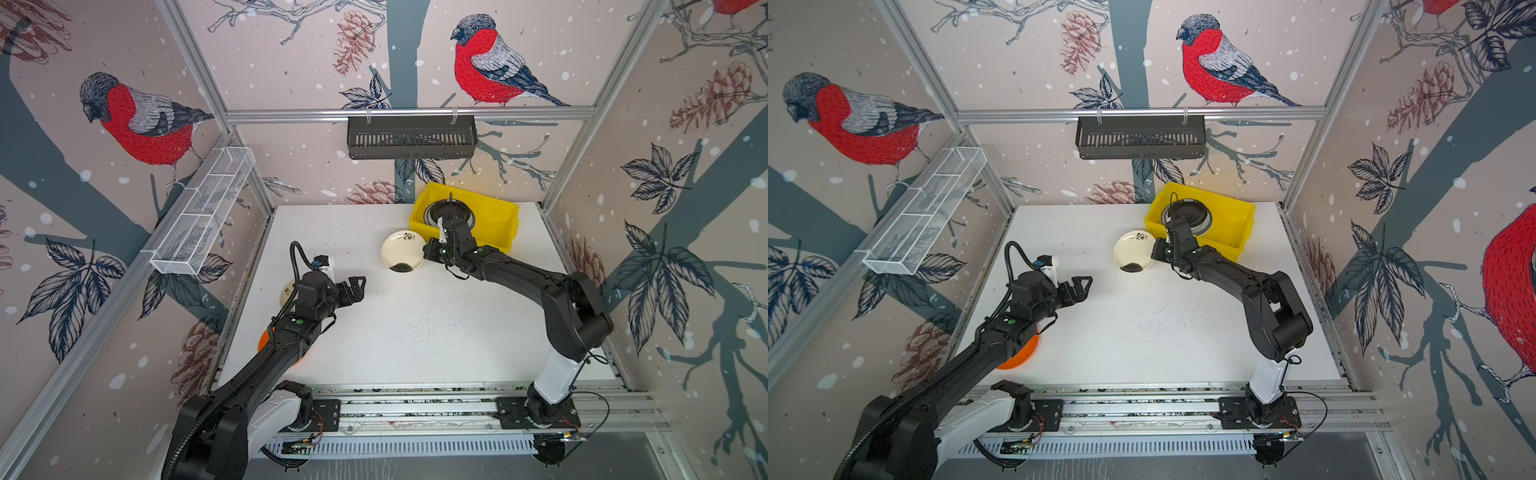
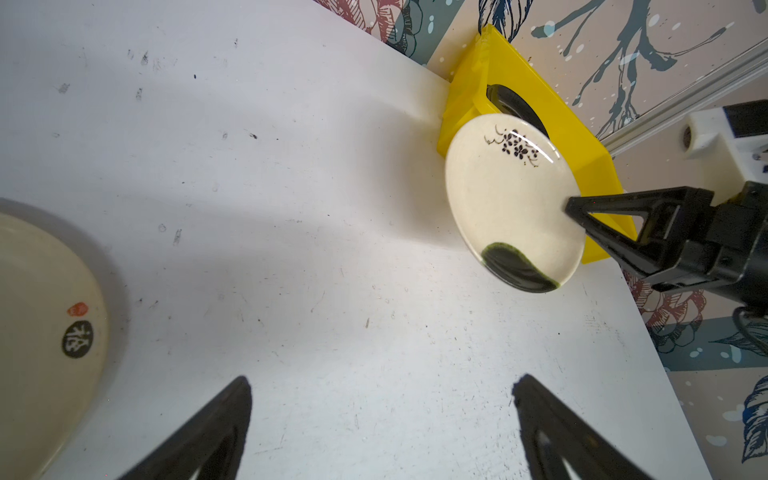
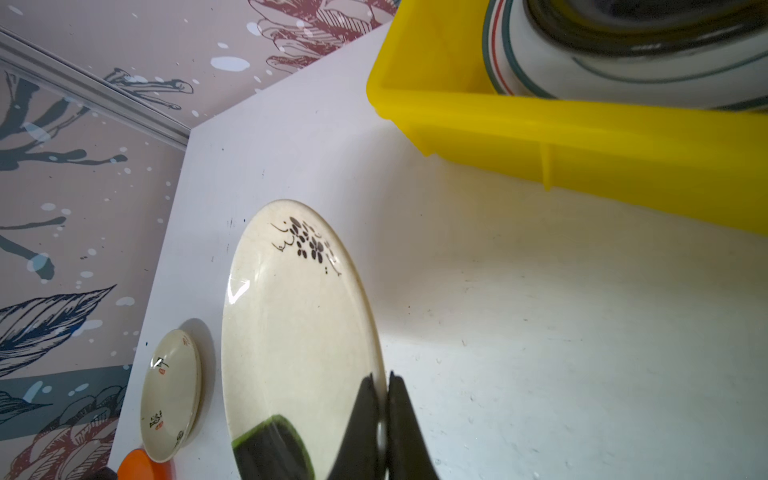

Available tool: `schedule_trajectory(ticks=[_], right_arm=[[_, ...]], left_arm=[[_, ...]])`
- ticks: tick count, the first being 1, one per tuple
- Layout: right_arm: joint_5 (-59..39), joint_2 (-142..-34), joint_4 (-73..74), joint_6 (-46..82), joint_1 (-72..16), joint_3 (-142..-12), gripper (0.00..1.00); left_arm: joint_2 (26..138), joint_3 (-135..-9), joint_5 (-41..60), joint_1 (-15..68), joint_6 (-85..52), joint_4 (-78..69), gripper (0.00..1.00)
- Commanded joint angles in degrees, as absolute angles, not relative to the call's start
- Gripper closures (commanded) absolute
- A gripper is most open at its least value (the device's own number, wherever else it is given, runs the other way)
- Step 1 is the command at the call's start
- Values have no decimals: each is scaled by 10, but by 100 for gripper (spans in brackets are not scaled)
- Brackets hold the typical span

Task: Place the plates into the plastic bin on the countertop
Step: 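Carry the plum-blossom plate over the yellow bin with the right gripper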

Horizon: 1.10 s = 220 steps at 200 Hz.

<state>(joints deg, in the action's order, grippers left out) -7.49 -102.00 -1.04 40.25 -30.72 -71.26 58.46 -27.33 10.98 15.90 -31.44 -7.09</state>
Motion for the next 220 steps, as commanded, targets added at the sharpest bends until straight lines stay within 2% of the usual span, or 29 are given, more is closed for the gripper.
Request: schedule_trajectory(ticks=[1,70,182,220], right_arm=[[-68,-1007,-6,390,-297,-726,100],[-68,-1018,-4,388,-254,-780,100],[-73,-1150,-12,382,-181,-948,100],[-8,-1184,-42,376,-160,-991,100]], left_arm=[[580,-278,116,157,-310,-82,2],[576,-278,114,158,-307,-80,2],[569,-287,104,158,-297,-62,2],[571,-291,105,158,-297,-60,2]])
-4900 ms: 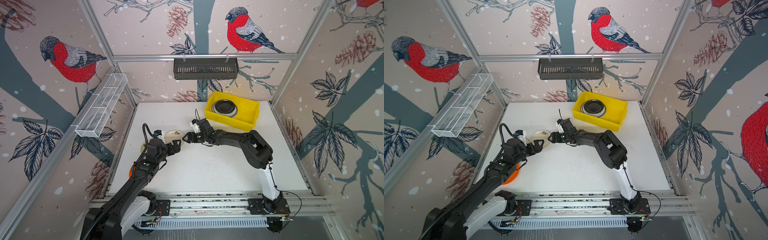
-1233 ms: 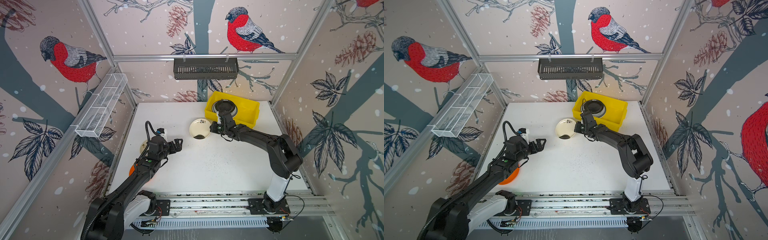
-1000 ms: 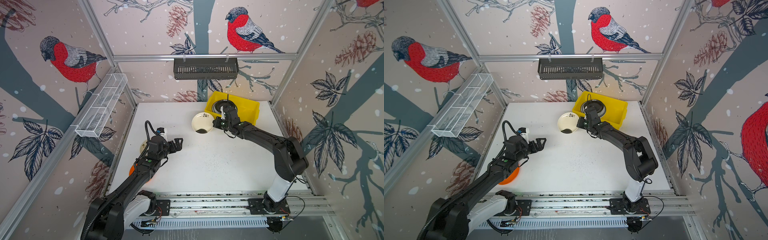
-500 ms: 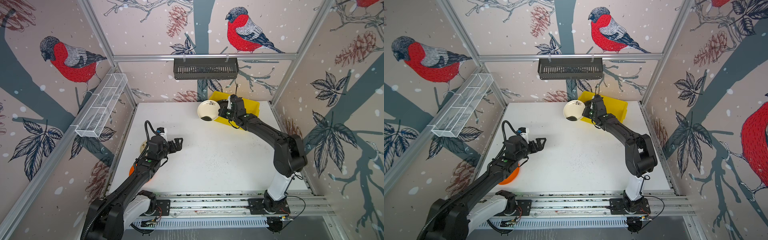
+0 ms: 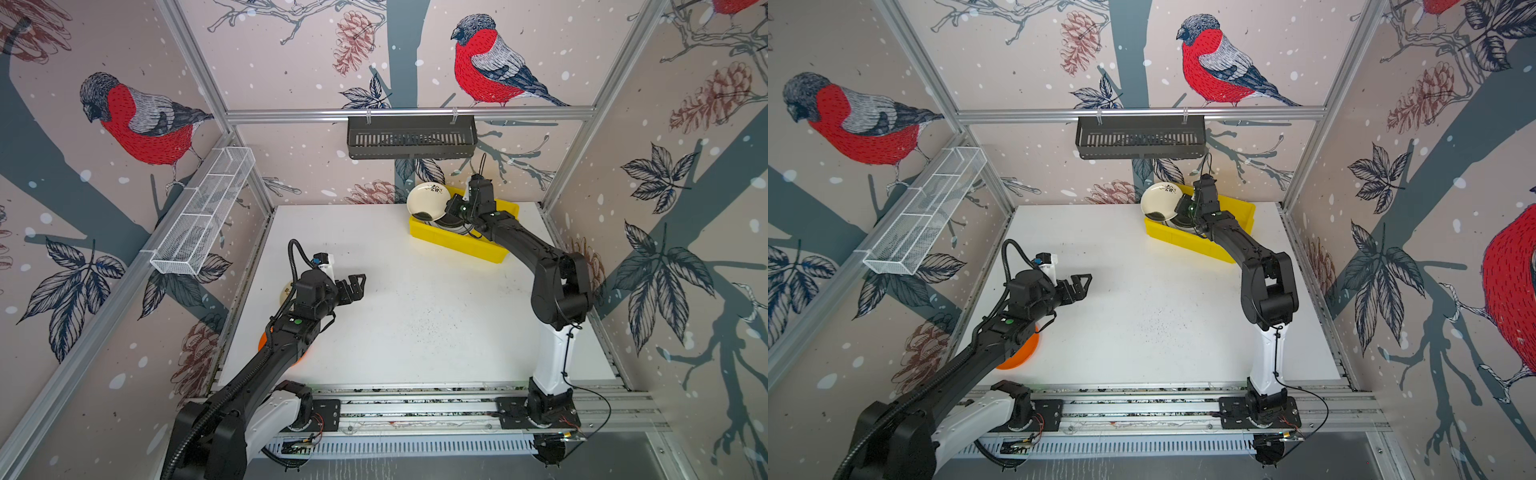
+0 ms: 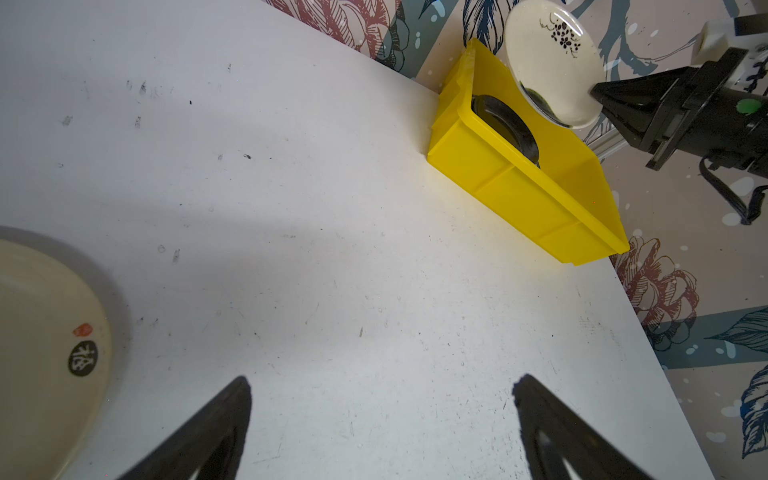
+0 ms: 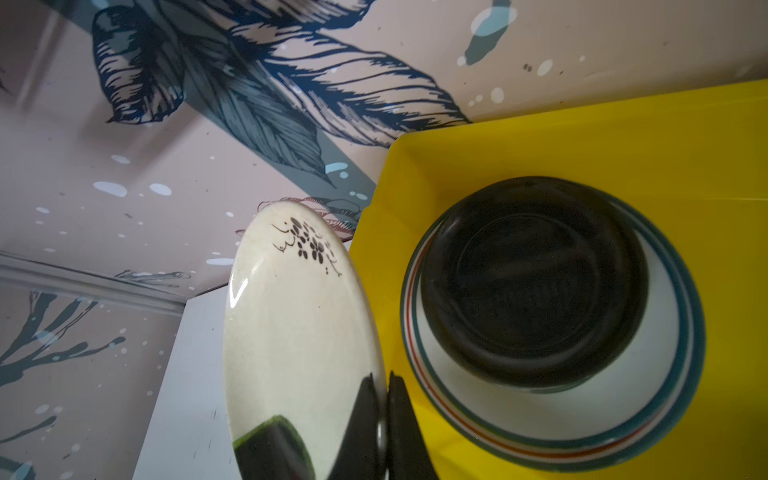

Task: Place the plates into the plastic bin on the countertop
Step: 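Carry the plum-blossom plate over the yellow bin with the right gripper, then lower the plum-blossom plate into the bin and open the right gripper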

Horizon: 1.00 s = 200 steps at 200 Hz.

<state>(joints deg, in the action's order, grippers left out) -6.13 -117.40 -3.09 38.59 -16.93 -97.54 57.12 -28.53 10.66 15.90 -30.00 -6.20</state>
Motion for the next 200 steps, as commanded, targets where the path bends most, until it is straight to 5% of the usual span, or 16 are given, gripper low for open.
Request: schedule_trajectory(ticks=[1,149,154,162,168,183,200], right_arm=[[-7,-1184,-43,375,-159,-991,100],[48,-1334,-135,355,-102,-1124,100],[40,-1336,-137,350,-101,-1127,89],[30,-1334,-134,344,-102,-1125,49],[26,-1326,-126,340,-102,-1115,30],[25,-1282,-77,326,-109,-1055,13],[26,-1220,-11,309,-116,-979,6]], left_arm=[[572,-291,105,157,-296,-59,2],[589,-314,88,158,-292,-33,2],[589,-314,87,158,-292,-31,2],[587,-314,86,158,-291,-29,2],[586,-314,85,158,-291,-27,2],[582,-314,81,158,-290,-23,2],[577,-314,71,158,-289,-17,2]])
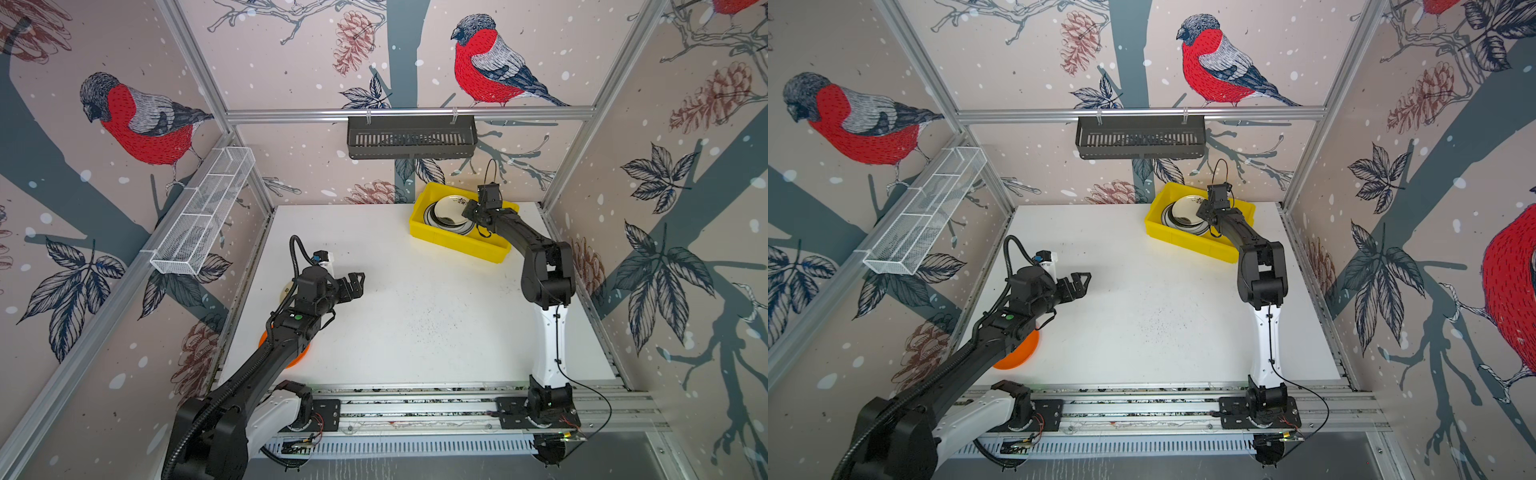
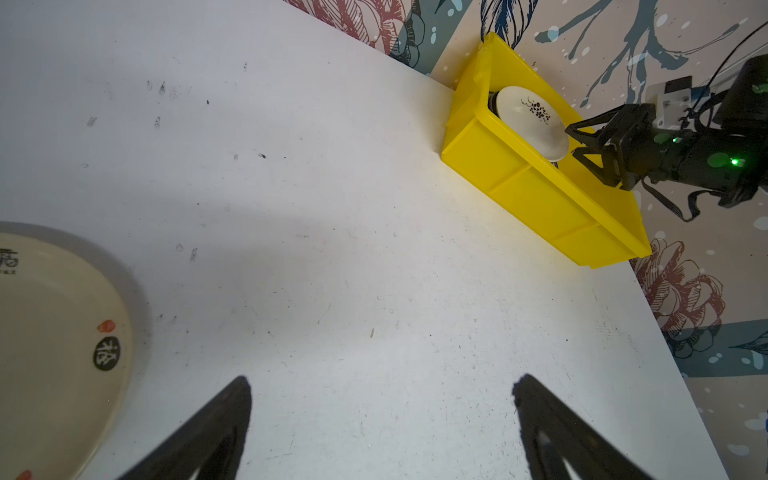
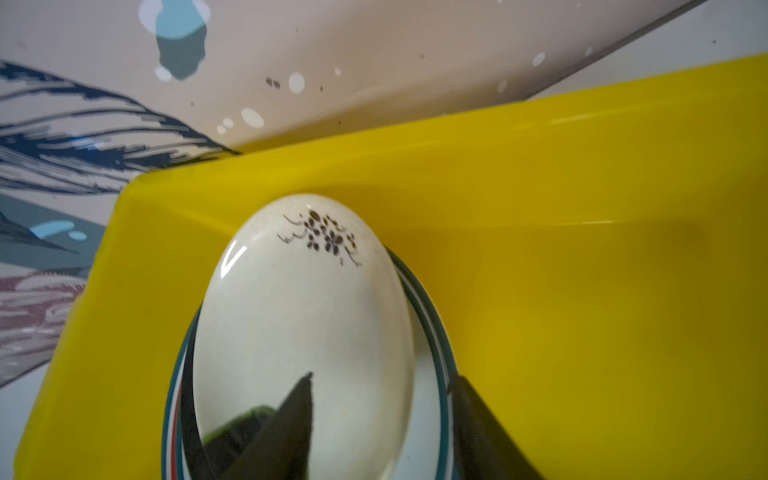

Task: Place the plates into the plastic bin on the countertop
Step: 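Lower the plum-blossom plate into the bin and open the right gripper, then withdraw the right gripper toward the cream plates while the left gripper approaches the character-printed plate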

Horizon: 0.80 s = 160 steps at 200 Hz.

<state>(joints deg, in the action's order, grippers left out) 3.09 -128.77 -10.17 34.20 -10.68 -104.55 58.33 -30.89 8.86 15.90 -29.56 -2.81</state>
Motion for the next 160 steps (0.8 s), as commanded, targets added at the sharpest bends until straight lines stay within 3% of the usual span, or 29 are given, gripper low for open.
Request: schedule_trajectory(ticks=[1,37,124,160], right_arm=[[26,-1217,-9,309,-116,-977,6],[-27,-1154,-35,299,-125,-949,3],[-143,-1041,23,308,-268,-774,6],[-314,-1078,92,355,-301,-750,12]], left_arm=[[576,-314,70,158,-289,-16,2],[569,-317,25,158,-292,4,2],[602,-333,-116,149,-320,89,2],[589,-336,-93,148,-339,97,2]])
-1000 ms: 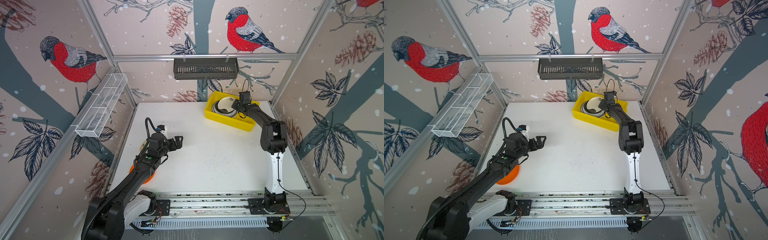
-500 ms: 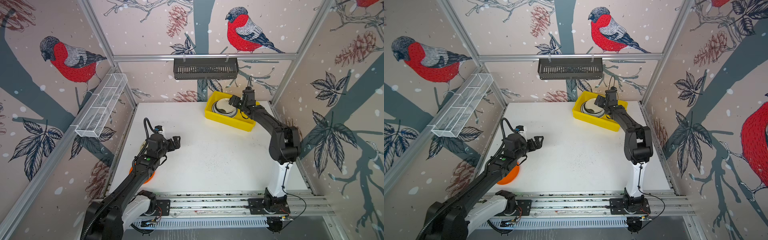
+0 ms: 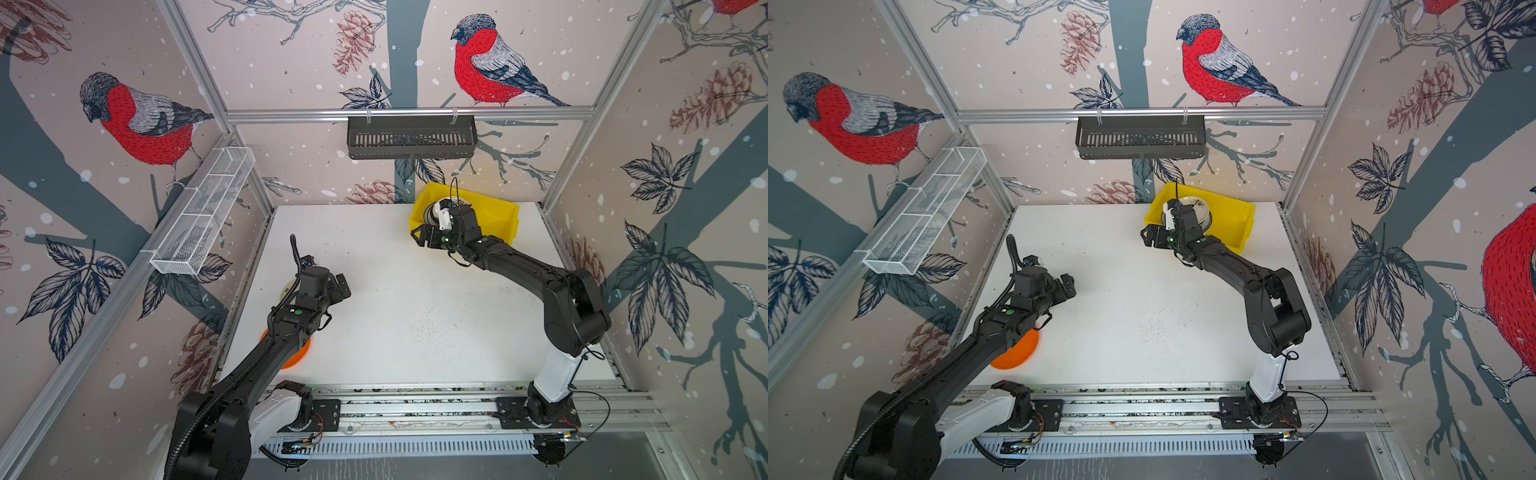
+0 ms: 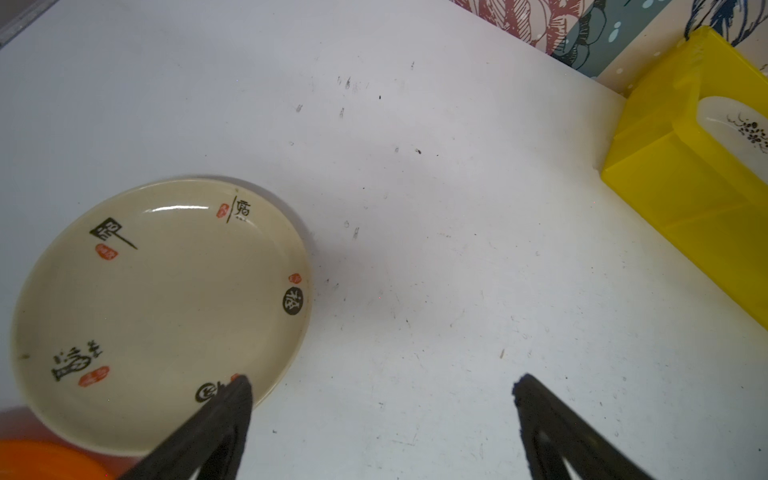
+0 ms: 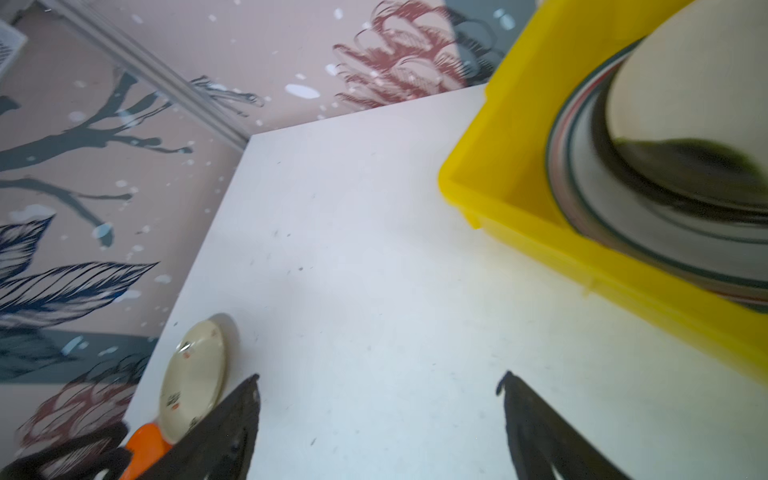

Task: Place the plates into the plastic bin on the countertop
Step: 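Withdraw the right gripper toward the cream plates while the left gripper approaches the character-printed plate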

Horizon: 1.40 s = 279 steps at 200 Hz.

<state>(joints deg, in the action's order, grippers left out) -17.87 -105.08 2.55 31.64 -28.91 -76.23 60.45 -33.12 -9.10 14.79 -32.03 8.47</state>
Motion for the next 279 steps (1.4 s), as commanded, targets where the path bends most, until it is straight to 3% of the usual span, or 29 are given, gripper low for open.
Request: schedule_trajectory(ticks=[1,55,131,175,228,279], right_arm=[[-317,-1080,95,357,-301,-748,12],[-365,-1204,124,373,-363,-813,20],[-382,-1295,90,366,-405,-908,29],[-382,-1199,209,368,-387,-832,16],[-365,-1122,264,348,-362,-795,1],[-370,-1063,328,354,-340,-712,0]], left_arm=[[587,-335,-92,148,-339,96,2],[520,-302,-29,70,-388,138,2],[541,-307,-73,16,-376,161,2],[600,-338,-92,-34,-344,112,2],[715,-472,-105,-94,-228,159,2],[792,-521,26,-165,-84,230,8]])
